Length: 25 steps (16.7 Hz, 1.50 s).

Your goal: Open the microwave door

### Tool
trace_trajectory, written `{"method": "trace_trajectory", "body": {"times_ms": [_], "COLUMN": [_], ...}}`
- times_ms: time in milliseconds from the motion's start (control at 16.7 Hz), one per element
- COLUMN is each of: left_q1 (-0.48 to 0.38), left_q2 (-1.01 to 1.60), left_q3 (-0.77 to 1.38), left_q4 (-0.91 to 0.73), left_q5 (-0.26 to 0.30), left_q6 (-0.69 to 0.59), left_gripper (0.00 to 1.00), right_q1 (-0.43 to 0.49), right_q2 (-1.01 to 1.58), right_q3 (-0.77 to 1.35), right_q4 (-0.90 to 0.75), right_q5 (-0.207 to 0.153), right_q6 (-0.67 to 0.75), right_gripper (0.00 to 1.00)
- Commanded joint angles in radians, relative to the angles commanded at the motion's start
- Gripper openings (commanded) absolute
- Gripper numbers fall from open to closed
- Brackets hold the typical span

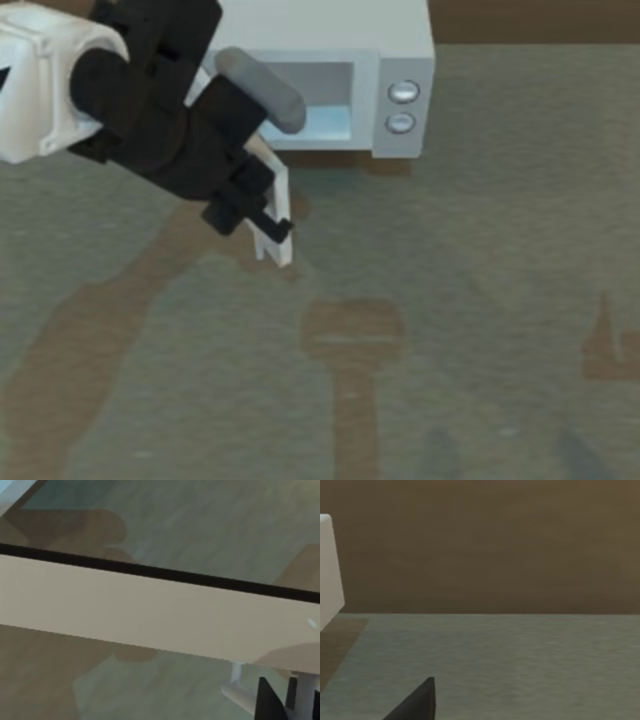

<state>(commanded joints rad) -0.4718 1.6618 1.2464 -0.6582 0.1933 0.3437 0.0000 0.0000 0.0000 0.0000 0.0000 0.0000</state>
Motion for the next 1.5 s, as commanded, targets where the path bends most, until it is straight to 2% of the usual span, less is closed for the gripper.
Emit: {"method": "trace_trajectory", "body": {"times_ms": [300, 780, 1500], "left_q1": [0.001, 0.071, 0.071], "left_q2": [-0.004, -0.027, -0.027], "left_q3": [-0.001, -0.024, -0.025], "left_q4": [-0.003, -0.043, -0.043], "left_q5": [0.012, 0.086, 0.086], "left_q6": [0.012, 0.17, 0.171], "left_gripper": [0.0, 0.0, 0.0], "right_q1": [0.0, 0.0, 0.0], "right_q2": [0.0, 0.0, 0.0], "right_q3": [0.0, 0.0, 0.0], "right_q4": [0.0, 0.0, 0.0], "right_q5": [0.0, 0.0, 0.0], "right_q6": [0.0, 0.0, 0.0], "right_gripper": [1.0, 1.0, 1.0]}}
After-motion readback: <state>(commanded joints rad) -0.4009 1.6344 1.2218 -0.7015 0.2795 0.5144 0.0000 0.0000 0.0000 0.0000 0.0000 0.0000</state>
